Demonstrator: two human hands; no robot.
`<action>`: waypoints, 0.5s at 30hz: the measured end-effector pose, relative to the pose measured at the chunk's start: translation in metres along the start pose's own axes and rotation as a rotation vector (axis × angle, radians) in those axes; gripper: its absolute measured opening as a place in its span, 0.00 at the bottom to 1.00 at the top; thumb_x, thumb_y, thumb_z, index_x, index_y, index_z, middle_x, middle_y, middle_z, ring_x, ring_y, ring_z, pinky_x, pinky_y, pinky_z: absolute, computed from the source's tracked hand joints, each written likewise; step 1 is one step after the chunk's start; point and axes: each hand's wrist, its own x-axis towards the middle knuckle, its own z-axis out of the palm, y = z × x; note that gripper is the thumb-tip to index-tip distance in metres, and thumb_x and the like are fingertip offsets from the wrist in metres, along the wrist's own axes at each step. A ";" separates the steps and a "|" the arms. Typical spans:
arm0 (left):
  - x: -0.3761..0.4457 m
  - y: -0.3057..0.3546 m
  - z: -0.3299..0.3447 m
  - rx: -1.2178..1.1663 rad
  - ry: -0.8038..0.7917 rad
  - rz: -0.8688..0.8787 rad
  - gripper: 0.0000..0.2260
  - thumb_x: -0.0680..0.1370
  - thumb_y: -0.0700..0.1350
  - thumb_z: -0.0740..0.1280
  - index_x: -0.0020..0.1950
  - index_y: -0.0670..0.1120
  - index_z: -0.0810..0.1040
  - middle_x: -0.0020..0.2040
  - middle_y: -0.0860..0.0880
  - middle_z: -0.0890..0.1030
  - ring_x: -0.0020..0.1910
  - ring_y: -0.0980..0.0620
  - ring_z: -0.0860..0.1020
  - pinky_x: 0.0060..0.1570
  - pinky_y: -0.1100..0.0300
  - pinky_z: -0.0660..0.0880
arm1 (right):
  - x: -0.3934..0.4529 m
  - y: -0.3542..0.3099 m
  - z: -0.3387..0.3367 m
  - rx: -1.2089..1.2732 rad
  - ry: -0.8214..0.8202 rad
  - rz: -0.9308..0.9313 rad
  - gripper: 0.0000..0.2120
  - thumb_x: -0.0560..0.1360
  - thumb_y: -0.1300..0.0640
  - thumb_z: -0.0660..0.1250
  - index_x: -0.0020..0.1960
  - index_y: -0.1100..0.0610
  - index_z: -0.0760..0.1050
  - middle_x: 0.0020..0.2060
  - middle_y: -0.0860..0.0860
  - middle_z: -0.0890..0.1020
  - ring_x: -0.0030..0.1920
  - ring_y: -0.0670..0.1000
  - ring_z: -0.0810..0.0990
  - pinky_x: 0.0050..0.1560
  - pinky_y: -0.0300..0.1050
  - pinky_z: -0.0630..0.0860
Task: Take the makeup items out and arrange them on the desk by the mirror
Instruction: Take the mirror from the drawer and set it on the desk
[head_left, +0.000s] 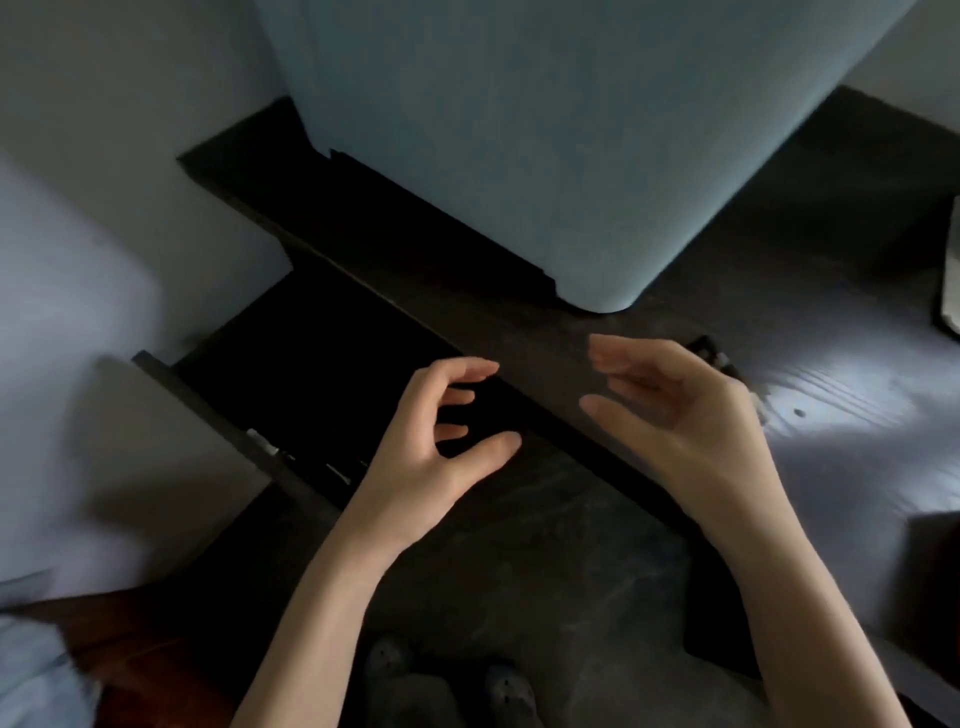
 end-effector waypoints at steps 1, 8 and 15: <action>-0.006 -0.007 -0.012 -0.011 0.026 -0.017 0.21 0.66 0.50 0.70 0.59 0.59 0.72 0.59 0.61 0.73 0.59 0.66 0.71 0.54 0.70 0.72 | 0.001 -0.003 0.014 0.013 -0.042 -0.010 0.19 0.67 0.62 0.74 0.54 0.46 0.78 0.51 0.45 0.82 0.54 0.42 0.80 0.54 0.31 0.74; -0.046 -0.061 -0.094 -0.076 0.223 -0.145 0.22 0.64 0.52 0.72 0.58 0.58 0.74 0.56 0.61 0.76 0.59 0.64 0.73 0.53 0.64 0.71 | 0.009 0.001 0.126 -0.001 -0.312 0.010 0.17 0.70 0.63 0.73 0.57 0.51 0.78 0.51 0.45 0.81 0.53 0.41 0.79 0.53 0.34 0.76; -0.055 -0.102 -0.139 -0.060 0.307 -0.197 0.25 0.61 0.58 0.68 0.57 0.59 0.73 0.60 0.61 0.73 0.59 0.66 0.71 0.53 0.65 0.71 | 0.031 0.054 0.228 -0.169 -0.416 0.147 0.17 0.70 0.63 0.72 0.58 0.56 0.77 0.49 0.46 0.80 0.49 0.40 0.77 0.52 0.30 0.75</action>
